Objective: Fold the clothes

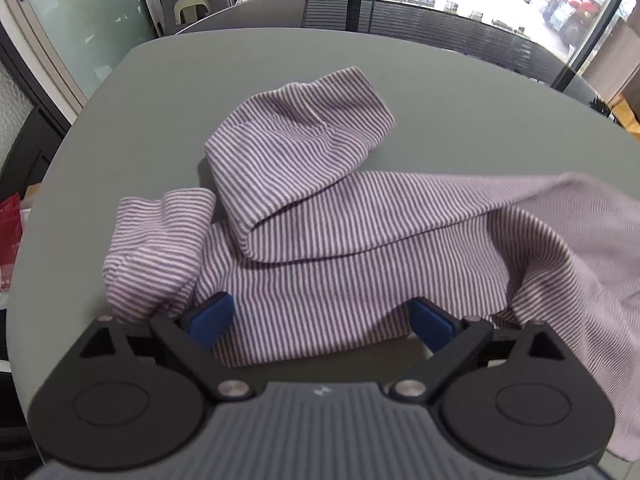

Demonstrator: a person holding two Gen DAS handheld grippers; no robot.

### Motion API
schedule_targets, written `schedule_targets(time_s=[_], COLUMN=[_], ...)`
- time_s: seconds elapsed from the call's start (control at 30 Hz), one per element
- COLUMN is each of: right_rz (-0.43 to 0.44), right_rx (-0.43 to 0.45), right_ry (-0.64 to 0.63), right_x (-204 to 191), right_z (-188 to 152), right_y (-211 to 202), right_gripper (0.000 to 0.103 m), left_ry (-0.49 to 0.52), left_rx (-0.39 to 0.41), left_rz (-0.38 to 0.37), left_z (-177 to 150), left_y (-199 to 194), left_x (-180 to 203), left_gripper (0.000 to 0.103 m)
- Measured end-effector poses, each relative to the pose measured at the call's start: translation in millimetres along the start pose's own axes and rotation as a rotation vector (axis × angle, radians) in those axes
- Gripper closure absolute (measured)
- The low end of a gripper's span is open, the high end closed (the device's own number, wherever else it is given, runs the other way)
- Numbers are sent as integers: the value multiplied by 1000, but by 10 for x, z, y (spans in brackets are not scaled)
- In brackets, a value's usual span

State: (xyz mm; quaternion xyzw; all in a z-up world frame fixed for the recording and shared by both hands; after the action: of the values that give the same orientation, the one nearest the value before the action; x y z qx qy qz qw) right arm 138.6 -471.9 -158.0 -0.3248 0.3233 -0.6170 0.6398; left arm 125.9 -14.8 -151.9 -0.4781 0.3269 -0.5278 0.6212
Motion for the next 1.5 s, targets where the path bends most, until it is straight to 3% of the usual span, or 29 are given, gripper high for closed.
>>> schedule_targets(time_s=[0.1, 0.2, 0.37, 0.47, 0.53, 0.57, 0.63, 0.77, 0.83, 1.0, 1.1, 1.17, 1.23, 1.3, 1.33, 1.5], right_rz=[15, 61, 218, 364, 411, 430, 448, 482, 456, 358, 321, 307, 298, 300, 302, 337], right_rx=[30, 29, 98, 62, 41, 31, 8, -50, -64, -90, -97, -112, -116, -106, -101, -90], right_ry=[47, 45, 33, -20, -84, -99, -125, -115, -126, -43, -18, -3, 9, 11, 10, -26], right_x=[23, -103, -631, -1208, -1673, -1819, -2141, -2578, -2691, -2584, -2479, -2420, -2379, -2329, -2318, -2416], right_z=[15, -4, 68, 84, 29, 7, -63, -207, -278, -332, -388, -410, -430, -410, -399, -366], right_y=[-51, -136, -402, -418, -402, -397, -338, -234, -210, -94, -117, -72, -75, -110, -126, -142], right_gripper=[51, 51, 50, 49, 49, 49, 49, 49, 49, 49, 49, 49, 49, 49, 49, 48], left_ry=[-50, -50, -74, -33, 5, 26, 62, 108, 78, -59, -108, -174, -189, -157, -135, -7], left_rx=[29, 76, 81, 36, 7, -1, -17, -7, 42, 105, 156, 179, 164, 160, 164, 92], left_rz=[-65, -74, -72, -35, -20, -14, -6, 8, 23, -23, -14, -5, -29, -71, -72, -72], left_z=[54, 189, 531, 763, 843, 882, 954, 1042, 1130, 1557, 1841, 2000, 2102, 2090, 2047, 1377], left_y=[-176, -363, -399, -186, -64, -4, 112, 227, 210, 180, 105, 57, 34, -30, -74, -272], left_x=[-68, -130, -288, -288, -259, -246, -217, -182, -226, -384, -486, -611, -694, -724, -735, -756], left_gripper=[10, 10, 7, 7, 9, 13, 36, 50, 77, 81, 80, 73, 36, 11, 5, 3])
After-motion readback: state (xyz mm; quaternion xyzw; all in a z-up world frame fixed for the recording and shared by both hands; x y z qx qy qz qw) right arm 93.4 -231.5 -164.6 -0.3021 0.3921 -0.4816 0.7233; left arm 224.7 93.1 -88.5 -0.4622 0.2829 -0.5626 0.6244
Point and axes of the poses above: each gripper's, at about its wrist camera, not at the fingertips, and y roughly the way its jaws point, x to its right, z to its top, the point moved 7 cm from there along y, roughly the way its jaws point, and after that the axes turned 8 degrees about -y, right-handed, at the moved point
